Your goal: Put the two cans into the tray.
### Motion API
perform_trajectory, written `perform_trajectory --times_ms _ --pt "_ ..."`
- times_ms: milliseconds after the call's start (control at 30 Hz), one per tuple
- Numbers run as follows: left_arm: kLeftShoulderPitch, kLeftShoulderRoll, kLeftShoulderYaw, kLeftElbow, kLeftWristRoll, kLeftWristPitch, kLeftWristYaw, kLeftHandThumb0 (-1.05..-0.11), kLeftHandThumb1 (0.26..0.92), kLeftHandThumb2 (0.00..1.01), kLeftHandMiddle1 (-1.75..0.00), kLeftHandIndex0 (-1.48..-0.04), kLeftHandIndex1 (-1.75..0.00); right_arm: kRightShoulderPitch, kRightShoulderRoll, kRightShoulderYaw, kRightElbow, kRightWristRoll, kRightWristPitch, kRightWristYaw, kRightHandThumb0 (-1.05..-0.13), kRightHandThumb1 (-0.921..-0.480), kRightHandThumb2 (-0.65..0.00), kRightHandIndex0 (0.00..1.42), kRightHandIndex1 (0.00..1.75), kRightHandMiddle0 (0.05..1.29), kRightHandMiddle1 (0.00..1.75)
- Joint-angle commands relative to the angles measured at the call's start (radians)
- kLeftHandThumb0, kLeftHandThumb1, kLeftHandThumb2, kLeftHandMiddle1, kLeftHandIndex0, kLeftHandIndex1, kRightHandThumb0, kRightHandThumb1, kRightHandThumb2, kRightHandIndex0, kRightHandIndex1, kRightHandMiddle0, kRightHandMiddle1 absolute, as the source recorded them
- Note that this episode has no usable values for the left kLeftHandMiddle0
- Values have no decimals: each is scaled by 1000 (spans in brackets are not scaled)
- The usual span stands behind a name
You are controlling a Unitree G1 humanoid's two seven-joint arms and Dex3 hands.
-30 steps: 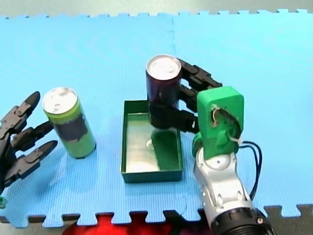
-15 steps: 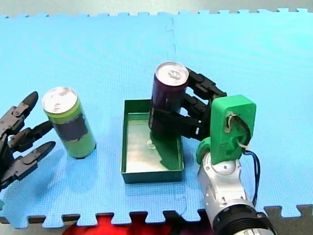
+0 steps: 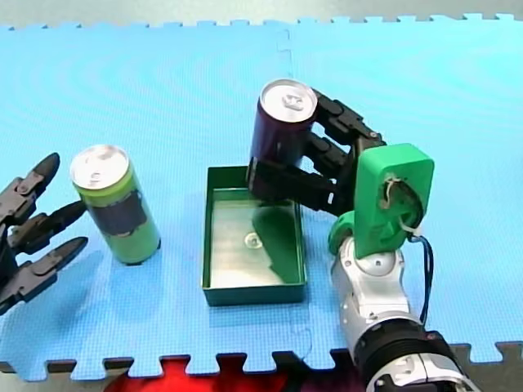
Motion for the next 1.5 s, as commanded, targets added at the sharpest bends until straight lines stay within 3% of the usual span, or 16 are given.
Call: perform_trajectory --times_ms 0,200,300,367,533,667,767,933,1133,1467 --pt "5 4 -1 -9 3 -6 6 -1048 921 170 0 -255 0 -20 32 -1 -1 -5 -19 -5 -374 -765 0 1310 0 1166 0" --pt "13 1 -6 -24 8 -3 13 -1048 921 187 -1 -252 0 -19 32 -1 -3 -12 -23 -11 -381 -765 0 1312 1 1166 0" --pt "16 -1 -8 -29 12 -2 19 -1048 921 195 -2 -252 0 -20 27 7 -4 -31 -23 -31 -383 -764 0 1312 1 1166 0" --pt "19 -2 -9 -33 12 -3 20 -1048 921 201 -3 -252 0 -22 21 22 -3 -63 -25 -68 -385 -762 0 1312 0 1166 0" --pt "30 -6 -12 -51 12 -2 21 -1048 921 213 -3 -249 0 -27 1 76 -9 -170 -17 -183 -389 -759 0 1312 0 1167 1" --pt "42 -9 -14 -74 13 2 24 -1048 921 223 -3 -248 0 -18 1 103 -26 -216 -4 -233 -390 -760 -1 1316 2 1174 3" --pt "54 -12 -16 -99 15 8 27 -1048 921 231 -2 -246 0 -4 0 112 -37 -225 -6 -235 -388 -762 -1 1320 3 1178 4" --pt "72 -17 -19 -133 19 19 34 -1048 921 245 0 -242 0 22 -5 119 -47 -221 -22 -216 -382 -763 -2 1327 5 1185 5" --pt "82 -19 -18 -158 7 33 30 -1048 921 257 0 -242 0 35 -5 122 -27 -222 -38 -211 -380 -769 -3 1333 5 1190 4" --pt "90 -15 -10 -184 -20 49 7 -1048 921 261 0 -243 -1 38 -10 116 8 -220 -47 -210 -376 -770 -1 1335 2 1191 1"
